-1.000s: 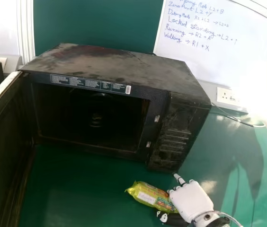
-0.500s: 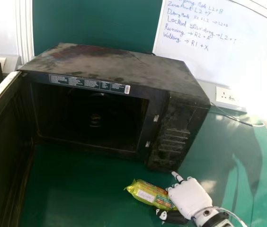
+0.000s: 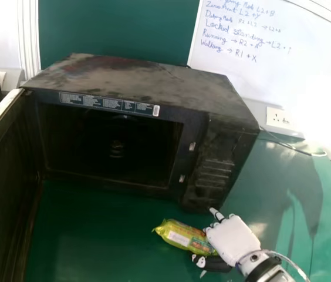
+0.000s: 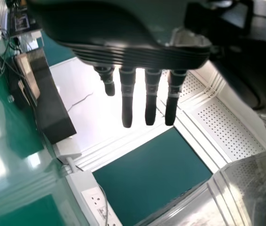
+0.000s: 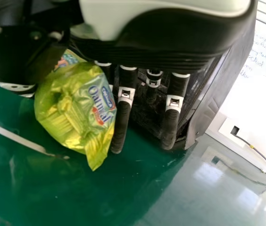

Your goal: Put biscuit inside oven

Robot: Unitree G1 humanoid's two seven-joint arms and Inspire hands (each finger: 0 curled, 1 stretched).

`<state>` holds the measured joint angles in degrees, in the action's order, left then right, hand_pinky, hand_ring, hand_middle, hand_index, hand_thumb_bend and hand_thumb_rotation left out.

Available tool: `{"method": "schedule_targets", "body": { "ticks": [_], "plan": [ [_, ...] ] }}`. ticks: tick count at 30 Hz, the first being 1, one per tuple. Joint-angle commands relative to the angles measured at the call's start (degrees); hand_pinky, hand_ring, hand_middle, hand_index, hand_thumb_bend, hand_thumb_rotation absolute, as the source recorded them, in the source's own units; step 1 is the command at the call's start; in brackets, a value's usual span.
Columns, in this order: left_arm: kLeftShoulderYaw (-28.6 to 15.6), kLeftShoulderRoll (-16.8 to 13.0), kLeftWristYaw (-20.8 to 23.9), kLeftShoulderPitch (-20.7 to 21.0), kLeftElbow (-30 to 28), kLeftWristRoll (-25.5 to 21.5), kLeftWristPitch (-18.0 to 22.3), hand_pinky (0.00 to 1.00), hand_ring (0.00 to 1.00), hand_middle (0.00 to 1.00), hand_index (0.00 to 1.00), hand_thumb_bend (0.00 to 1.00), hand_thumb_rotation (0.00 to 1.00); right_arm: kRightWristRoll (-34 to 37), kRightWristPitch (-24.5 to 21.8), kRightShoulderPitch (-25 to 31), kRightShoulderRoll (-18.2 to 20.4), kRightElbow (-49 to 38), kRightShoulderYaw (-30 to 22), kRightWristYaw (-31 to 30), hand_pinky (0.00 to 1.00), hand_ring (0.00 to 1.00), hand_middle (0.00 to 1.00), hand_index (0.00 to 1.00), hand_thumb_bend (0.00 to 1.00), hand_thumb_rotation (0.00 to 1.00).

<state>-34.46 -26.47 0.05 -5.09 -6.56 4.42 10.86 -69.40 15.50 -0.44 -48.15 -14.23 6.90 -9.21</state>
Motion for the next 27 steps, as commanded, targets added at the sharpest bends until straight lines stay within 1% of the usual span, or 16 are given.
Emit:
{"method": "schedule_targets", "body": {
  "ticks": [1,4,8,11,13,17,20,23,25,27],
  "plan": [
    [0.2,-0.8,-0.9,0.4,-0.3,-1.5,0.2,0.69,0.8,0.86,0.84,0.91,0.44,0.2,0.7,-0.7,-0.9,1.6,0.9,0.6,0.35,0.43,0.48,0.5,0.5,0.0],
    [-0.3,-0.8,-1.3,-0.2,-2.3,-2.2,-1.3,0.69,0.81,0.87,0.85,0.92,0.46,0.3,0.6,-1.3,-0.9,2.4,1.3,0.8,0.37,0.44,0.47,0.5,0.5,0.0],
    [-1.2,0.3,-0.6,-1.8,-8.1,-2.2,-5.2,0.7,0.82,0.88,0.86,0.91,0.47,0.7,0.4,-2.1,-0.7,3.3,1.6,0.2,0.42,0.46,0.48,0.49,0.5,0.0],
    [-1.8,0.8,-0.4,-2.9,-11.7,-2.3,-7.0,0.7,0.82,0.88,0.86,0.91,0.48,0.6,0.2,-2.6,-0.8,3.9,2.0,0.3,0.4,0.46,0.49,0.48,0.5,0.0],
    [-2.3,0.9,-0.9,-3.2,-13.0,-3.5,-7.8,0.71,0.82,0.88,0.86,0.91,0.48,0.5,0.2,-3.0,-0.7,4.3,2.3,0.5,0.4,0.45,0.5,0.48,0.5,0.0],
    [-2.9,0.5,-1.1,-3.4,-15.2,-4.2,-8.8,0.7,0.82,0.88,0.86,0.91,0.49,0.6,0.1,-3.6,-0.7,4.9,2.7,1.1,0.4,0.45,0.5,0.48,0.5,0.0],
    [-3.4,0.3,-1.6,-3.4,-17.0,-5.1,-10.7,0.7,0.83,0.89,0.87,0.91,0.49,1.2,0.2,-3.8,-0.7,5.0,2.7,0.9,0.41,0.45,0.49,0.49,0.5,0.0],
    [-3.4,0.3,-1.7,-3.4,-17.2,-5.2,-10.7,0.7,0.82,0.88,0.86,0.92,0.49,2.1,0.6,-4.0,-0.7,5.3,2.5,2.0,0.41,0.45,0.49,0.48,0.5,0.0],
    [-3.2,0.7,-1.5,-3.4,-17.5,-5.1,-11.0,0.66,0.8,0.86,0.85,0.93,0.49,2.7,1.4,-4.1,-0.9,5.7,2.2,4.1,0.41,0.45,0.49,0.49,0.5,0.0],
    [-3.0,1.1,-1.4,-3.4,-17.8,-5.2,-11.3,0.63,0.78,0.85,0.84,0.94,0.49,4.2,2.1,-4.2,-1.0,5.4,1.8,4.9,0.41,0.45,0.49,0.49,0.5,0.0]
  ]
}}
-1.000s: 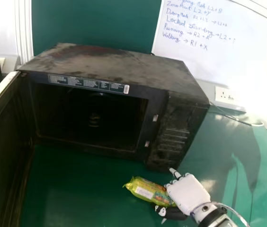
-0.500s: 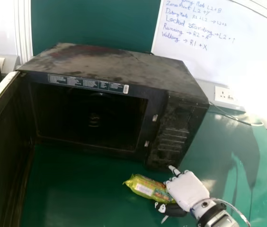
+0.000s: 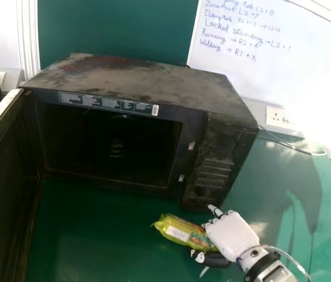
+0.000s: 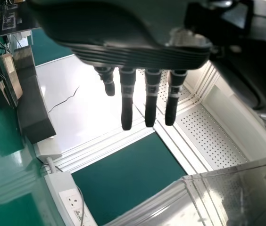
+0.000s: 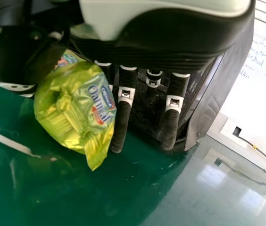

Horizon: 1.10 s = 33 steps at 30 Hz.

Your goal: Put biscuit inside oven

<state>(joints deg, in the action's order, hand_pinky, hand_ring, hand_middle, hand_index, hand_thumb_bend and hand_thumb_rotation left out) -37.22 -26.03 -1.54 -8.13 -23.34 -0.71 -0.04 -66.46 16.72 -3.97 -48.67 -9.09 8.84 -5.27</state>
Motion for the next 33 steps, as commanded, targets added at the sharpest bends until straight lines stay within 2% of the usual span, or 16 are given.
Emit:
{"method": "schedule_targets", "body": {
  "ticks": [1,10,16,19,24,33],
  "plan": [
    [-0.2,0.6,0.1,-0.3,-0.8,-0.1,-0.2,0.62,0.77,0.84,0.84,0.93,0.49,2.2,1.1,-0.7,-0.5,0.0,-0.4,0.9,0.41,0.45,0.49,0.49,0.5,0.0],
    [0.0,0.7,-0.1,-0.3,0.3,0.9,1.3,0.58,0.74,0.84,0.83,0.92,0.54,8.7,2.4,-2.1,-0.9,-4.4,-2.3,-2.7,0.41,0.45,0.48,0.49,0.5,0.0],
    [0.1,0.9,0.2,-0.4,1.3,1.7,1.8,0.59,0.73,0.83,0.83,0.94,0.52,11.6,2.6,-2.6,0.0,-7.0,-3.1,-4.4,0.41,0.45,0.49,0.49,0.5,0.0],
    [0.0,1.3,-0.1,0.0,2.1,0.5,2.3,0.59,0.73,0.83,0.83,0.94,0.51,12.6,2.5,-2.9,0.3,-8.0,-3.2,-5.2,0.41,0.45,0.48,0.49,0.5,0.0],
    [0.3,1.2,0.1,-0.1,3.0,1.1,3.5,0.58,0.73,0.83,0.82,0.95,0.51,13.3,2.8,-3.6,0.9,-9.4,-3.1,-5.6,0.41,0.46,0.49,0.48,0.5,0.0],
    [0.4,1.8,0.2,0.1,3.4,0.4,3.1,0.57,0.74,0.84,0.83,0.94,0.53,14.1,2.7,-4.5,2.9,-11.1,-2.7,-6.5,0.42,0.46,0.49,0.48,0.5,0.0]
  ]
}}
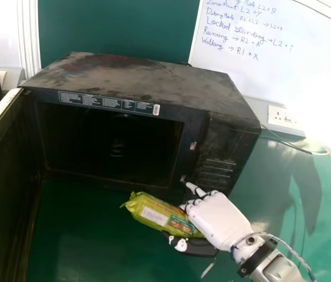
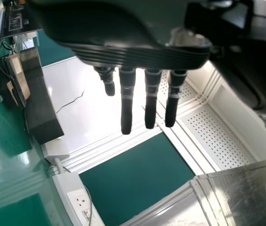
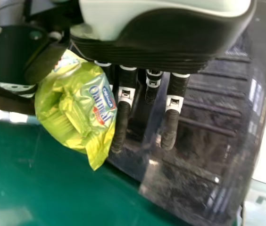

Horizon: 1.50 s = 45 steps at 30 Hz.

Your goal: Put biscuit inside oven

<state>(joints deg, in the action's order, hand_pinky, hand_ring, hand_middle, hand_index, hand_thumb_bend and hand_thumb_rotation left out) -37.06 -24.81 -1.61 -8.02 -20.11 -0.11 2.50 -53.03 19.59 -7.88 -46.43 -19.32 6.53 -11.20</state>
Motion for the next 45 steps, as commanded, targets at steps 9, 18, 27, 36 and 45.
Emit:
{"method": "schedule_targets", "body": {
  "ticks": [9,18,27,36,45],
  "plan": [
    [0.8,1.7,0.9,0.0,-1.1,0.0,-1.6,0.56,0.74,0.84,0.83,0.95,0.52,0.0,-0.3,-1.3,4.0,-1.8,0.9,-1.4,0.43,0.46,0.49,0.48,0.5,0.0],
    [1.3,2.9,0.9,0.1,-1.7,-1.3,-4.5,0.58,0.75,0.84,0.83,0.95,0.53,-1.3,-1.4,-2.9,8.2,-3.7,3.8,-4.2,0.44,0.47,0.49,0.47,0.5,0.0],
    [1.4,2.8,1.0,0.3,-0.8,-1.0,-4.0,0.55,0.74,0.84,0.83,0.95,0.56,-2.4,-0.9,-5.3,10.9,-4.6,6.0,-5.7,0.45,0.47,0.49,0.47,0.5,0.0],
    [1.3,2.3,0.7,0.2,-0.6,-1.0,-3.5,0.58,0.73,0.83,0.83,0.96,0.55,-3.9,-1.9,-7.8,14.9,-3.9,8.9,-6.9,0.45,0.47,0.49,0.47,0.5,0.0],
    [1.8,2.2,1.0,0.0,-0.9,-0.3,-3.5,0.59,0.75,0.84,0.83,0.93,0.55,-4.1,-2.6,-10.0,17.9,-1.6,10.7,-7.5,0.43,0.47,0.49,0.47,0.5,0.0]
  ]
}}
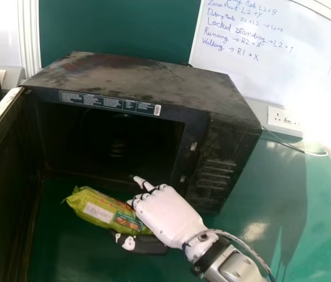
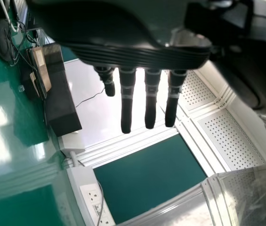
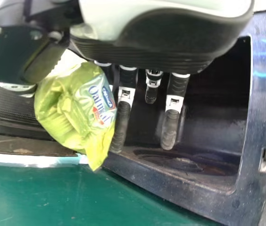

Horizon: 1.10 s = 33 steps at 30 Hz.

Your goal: Put biscuit inside oven

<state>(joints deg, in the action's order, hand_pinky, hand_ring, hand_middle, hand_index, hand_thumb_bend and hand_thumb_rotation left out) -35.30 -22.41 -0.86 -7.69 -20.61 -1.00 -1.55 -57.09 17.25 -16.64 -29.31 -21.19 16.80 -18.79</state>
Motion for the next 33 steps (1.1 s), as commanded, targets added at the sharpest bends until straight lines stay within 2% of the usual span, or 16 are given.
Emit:
{"method": "schedule_targets", "body": {
  "ticks": [1,11,20,23,28,33],
  "plan": [
    [-0.1,-0.2,0.2,-0.3,-0.1,0.4,1.1,0.59,0.75,0.84,0.83,0.93,0.55,-0.1,-0.6,-1.6,1.2,0.6,0.7,0.1,0.43,0.47,0.49,0.47,0.5,0.0],
    [-0.1,0.0,0.3,-0.4,0.1,0.4,1.4,0.6,0.75,0.84,0.83,0.91,0.54,-2.1,-2.2,-6.2,4.7,7.1,3.4,2.1,0.44,0.47,0.49,0.47,0.5,0.0],
    [-0.2,-0.1,-0.3,-0.8,0.6,-0.5,2.1,0.59,0.75,0.83,0.82,0.92,0.54,-4.5,-3.9,-11.5,7.4,16.4,5.5,6.6,0.43,0.47,0.49,0.47,0.5,0.0],
    [-0.3,0.1,-0.5,-0.8,0.1,-1.4,1.0,0.59,0.76,0.83,0.82,0.92,0.54,-4.7,-4.2,-13.5,7.8,19.5,6.2,8.0,0.43,0.46,0.49,0.48,0.5,0.0],
    [-0.4,-0.2,-0.3,-1.1,0.2,-0.4,1.7,0.6,0.75,0.83,0.82,0.93,0.55,-4.8,-5.0,-17.0,8.6,25.2,7.2,10.1,0.41,0.45,0.49,0.48,0.5,0.0],
    [-0.3,0.3,0.1,-1.0,0.4,-0.7,1.5,0.62,0.76,0.84,0.82,0.93,0.55,-4.0,-6.1,-20.5,9.6,31.2,7.8,11.9,0.46,0.48,0.49,0.47,0.5,0.0]
  ]
}}
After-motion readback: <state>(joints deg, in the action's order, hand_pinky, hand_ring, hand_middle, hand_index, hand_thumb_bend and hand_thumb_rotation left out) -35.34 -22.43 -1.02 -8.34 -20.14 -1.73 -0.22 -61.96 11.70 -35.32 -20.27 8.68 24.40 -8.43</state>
